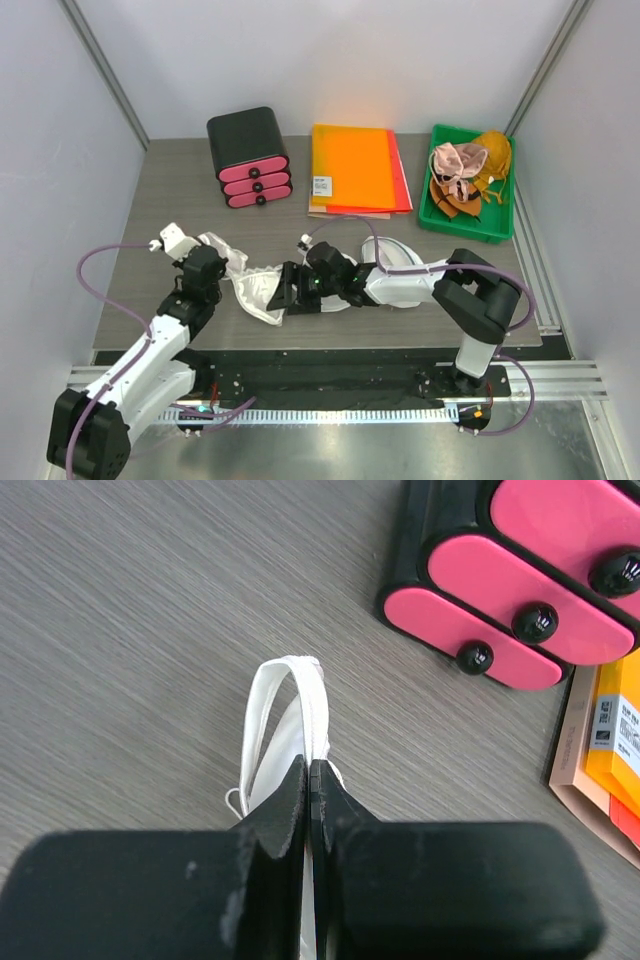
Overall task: Place the bra in the laundry bag and zip it closed
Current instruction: Adjust the bra at the center of the board.
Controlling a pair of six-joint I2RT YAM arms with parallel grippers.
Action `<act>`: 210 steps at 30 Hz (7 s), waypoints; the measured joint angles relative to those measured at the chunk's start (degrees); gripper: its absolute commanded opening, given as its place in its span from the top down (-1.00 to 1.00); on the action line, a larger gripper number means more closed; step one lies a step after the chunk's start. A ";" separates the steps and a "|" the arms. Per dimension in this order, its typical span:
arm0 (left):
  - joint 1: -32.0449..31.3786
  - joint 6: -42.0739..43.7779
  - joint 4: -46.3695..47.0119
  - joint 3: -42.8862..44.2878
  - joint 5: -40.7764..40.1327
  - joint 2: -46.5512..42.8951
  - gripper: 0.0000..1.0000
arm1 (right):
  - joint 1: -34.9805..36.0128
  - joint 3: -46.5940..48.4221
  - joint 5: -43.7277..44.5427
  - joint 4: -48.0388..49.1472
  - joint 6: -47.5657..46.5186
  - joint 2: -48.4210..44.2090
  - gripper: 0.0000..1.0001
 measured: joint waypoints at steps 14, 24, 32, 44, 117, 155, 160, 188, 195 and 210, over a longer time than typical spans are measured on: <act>-0.66 2.58 1.88 -3.30 -3.63 -8.28 1.00 | 2.60 -2.89 7.93 2.86 11.58 2.78 -0.47; -0.66 3.23 1.95 -5.01 -2.82 -12.31 1.00 | 3.19 -0.52 11.32 6.12 15.69 7.10 -0.21; -0.68 3.26 1.11 -5.01 -1.44 -13.73 0.99 | 3.32 2.12 13.90 8.11 15.80 11.02 0.74; -7.69 8.87 -1.77 -2.69 -6.64 -10.29 1.00 | -7.48 16.20 13.16 -2.08 -0.37 12.07 0.98; -6.45 -3.17 -31.52 29.05 8.83 20.76 -0.59 | -23.85 26.25 -8.94 -12.35 -19.43 17.62 -0.50; 26.56 -20.26 -10.56 -6.95 29.40 -1.49 1.00 | -22.62 23.30 -11.17 -9.53 -20.28 15.85 -0.56; 24.24 -15.19 -11.32 -6.67 26.34 -12.28 1.00 | -21.62 23.39 -9.29 -12.81 -21.73 15.85 -0.56; -33.07 2.54 -20.06 17.35 -35.12 16.15 1.00 | -17.64 28.02 -2.32 -20.46 -24.48 19.37 -0.36; -34.80 5.88 -20.06 22.77 -35.80 26.75 1.00 | -17.68 30.14 -3.23 -18.14 -22.43 22.18 0.03; -35.54 2.54 -22.64 19.43 -31.04 13.57 0.99 | -18.67 30.34 -2.36 -15.23 -19.89 22.88 0.97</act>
